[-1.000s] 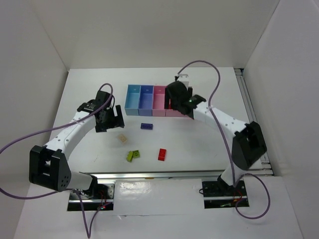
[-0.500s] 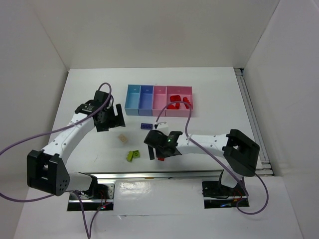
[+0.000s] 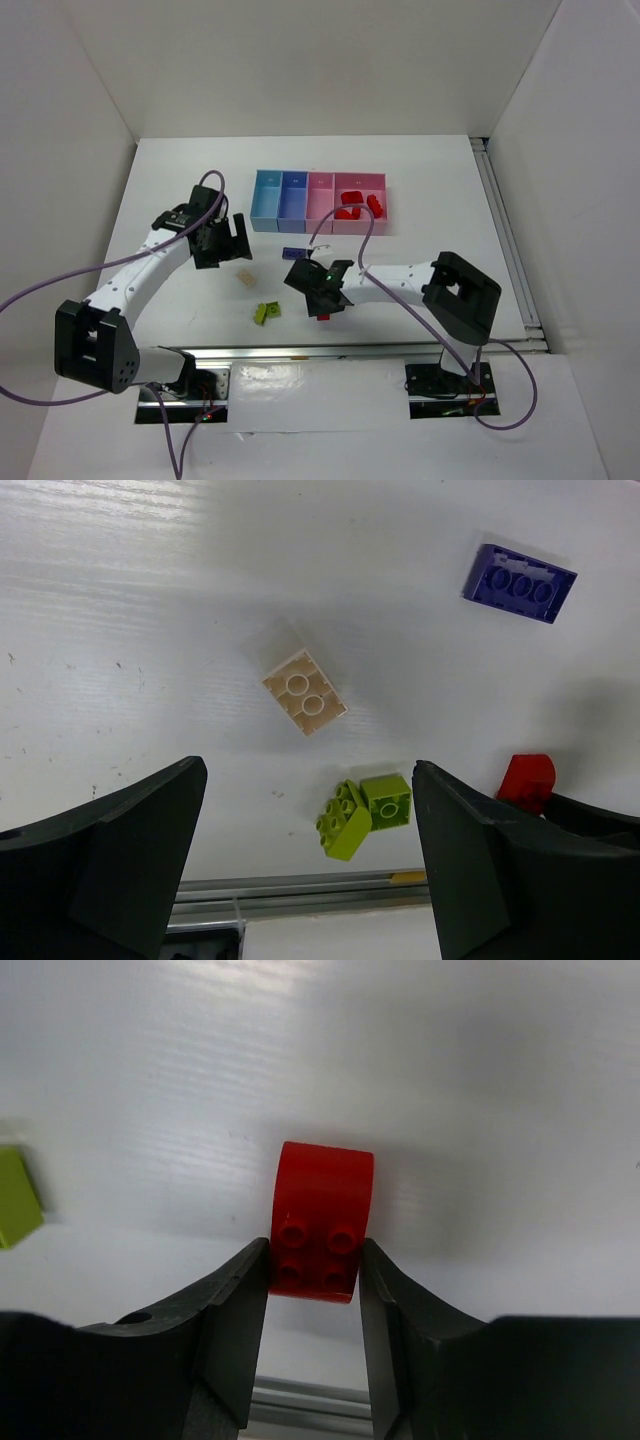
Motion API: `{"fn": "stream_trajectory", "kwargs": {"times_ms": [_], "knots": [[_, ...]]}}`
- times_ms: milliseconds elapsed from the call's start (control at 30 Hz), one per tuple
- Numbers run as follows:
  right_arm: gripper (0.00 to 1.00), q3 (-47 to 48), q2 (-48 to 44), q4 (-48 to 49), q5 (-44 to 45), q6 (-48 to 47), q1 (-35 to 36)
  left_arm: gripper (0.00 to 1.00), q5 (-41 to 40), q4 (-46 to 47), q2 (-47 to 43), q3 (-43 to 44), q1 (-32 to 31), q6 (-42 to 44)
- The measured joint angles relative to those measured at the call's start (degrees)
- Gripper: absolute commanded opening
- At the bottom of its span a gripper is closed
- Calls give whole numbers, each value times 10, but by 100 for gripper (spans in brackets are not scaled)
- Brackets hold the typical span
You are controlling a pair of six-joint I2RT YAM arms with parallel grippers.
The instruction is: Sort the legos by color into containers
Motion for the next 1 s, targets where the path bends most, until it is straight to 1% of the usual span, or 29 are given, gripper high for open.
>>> {"fn": "stream_trajectory", "kwargs": {"times_ms": [100, 300, 400, 533, 567, 667, 733, 833, 900, 933, 967, 1000], "knots": [[37, 22, 16, -2, 11, -5, -3, 95, 0, 0, -2, 0, 0, 0], [37, 61, 11, -11, 29, -29, -19, 95, -1, -4, -13, 0, 0, 0], [38, 84, -5, -21, 46, -51, -47, 98, -1, -5, -13, 1, 0, 0], [40, 129, -28, -16, 60, -101, -124, 99, 6, -25, -8, 16, 3, -4], [41, 142, -31, -12, 64, -115, -150, 99, 12, -29, -7, 20, 4, -5], [41, 173, -34, 13, 68, -152, -229, 99, 25, -33, -7, 26, 6, -15], [43, 189, -27, 34, 63, -171, -276, 99, 29, -39, -7, 26, 6, -17], [45, 220, 2, 68, 49, -186, -329, 99, 36, -51, -7, 26, 6, -19], [48, 236, 29, 94, 40, -193, -351, 100, 36, -58, -7, 26, 6, -24], [63, 245, 45, 104, 35, -195, -360, 100, 34, -61, -7, 26, 5, -29], [71, 252, 62, 111, 32, -196, -367, 100, 28, -65, -6, 26, 3, -33], [76, 259, 80, 121, 28, -199, -373, 100, 18, -70, -5, 26, -1, -45]]}}
